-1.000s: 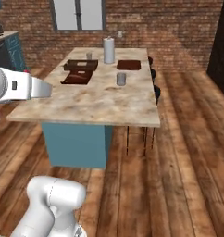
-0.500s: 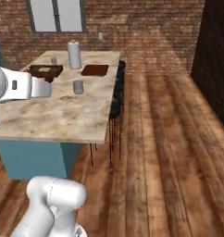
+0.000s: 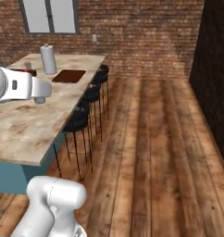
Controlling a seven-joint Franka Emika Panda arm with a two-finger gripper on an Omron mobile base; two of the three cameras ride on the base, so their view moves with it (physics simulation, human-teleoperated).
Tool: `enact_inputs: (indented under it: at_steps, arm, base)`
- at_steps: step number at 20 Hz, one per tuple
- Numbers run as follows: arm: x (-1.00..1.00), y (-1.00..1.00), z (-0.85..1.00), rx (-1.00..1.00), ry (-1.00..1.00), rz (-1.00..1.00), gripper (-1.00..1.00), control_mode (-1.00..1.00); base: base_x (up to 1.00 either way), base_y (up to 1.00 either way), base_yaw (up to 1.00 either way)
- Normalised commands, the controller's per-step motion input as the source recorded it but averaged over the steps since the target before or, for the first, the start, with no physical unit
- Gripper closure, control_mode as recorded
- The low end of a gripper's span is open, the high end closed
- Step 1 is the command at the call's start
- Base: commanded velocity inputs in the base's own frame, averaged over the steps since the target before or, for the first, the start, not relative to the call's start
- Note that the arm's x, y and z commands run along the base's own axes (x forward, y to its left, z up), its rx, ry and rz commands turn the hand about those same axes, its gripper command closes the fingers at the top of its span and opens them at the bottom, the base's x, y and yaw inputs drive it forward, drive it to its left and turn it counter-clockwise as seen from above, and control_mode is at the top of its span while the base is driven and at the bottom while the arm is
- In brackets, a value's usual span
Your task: Take the cakes from the fridge and place them on the empty tray on the dining counter.
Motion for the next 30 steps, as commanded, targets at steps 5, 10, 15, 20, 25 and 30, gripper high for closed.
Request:
enact_inputs:
  at_steps: [5, 10, 15, 20, 25, 30]
  arm:
    - [0.0, 0.0, 0.0, 0.0, 0.0, 0.0, 1.0, 1.0]
    - [0.0, 0.0, 0.0, 0.0, 0.0, 0.0, 1.0, 1.0]
    - [0.0, 0.0, 0.0, 0.0, 0.0, 0.0, 1.0, 1.0]
    - [0.0, 0.0, 0.0, 0.0, 0.0, 0.0, 1.0, 1.0]
    - [0.0, 0.0, 0.0, 0.0, 0.0, 0.0, 1.0, 1.0]
    - [0.0, 0.0, 0.0, 0.0, 0.0, 0.0, 1.0, 1.0]
  base:
    - [0.74, -0.9, 0.4]
    - [0.73, -0.8, 0.42]
    - [0.86, -0.66, 0.43]
    - [0.92, -0.62, 0.43]
    - [0.83, -0.63, 0.44]
    - [0.6, -0.74, 0.44]
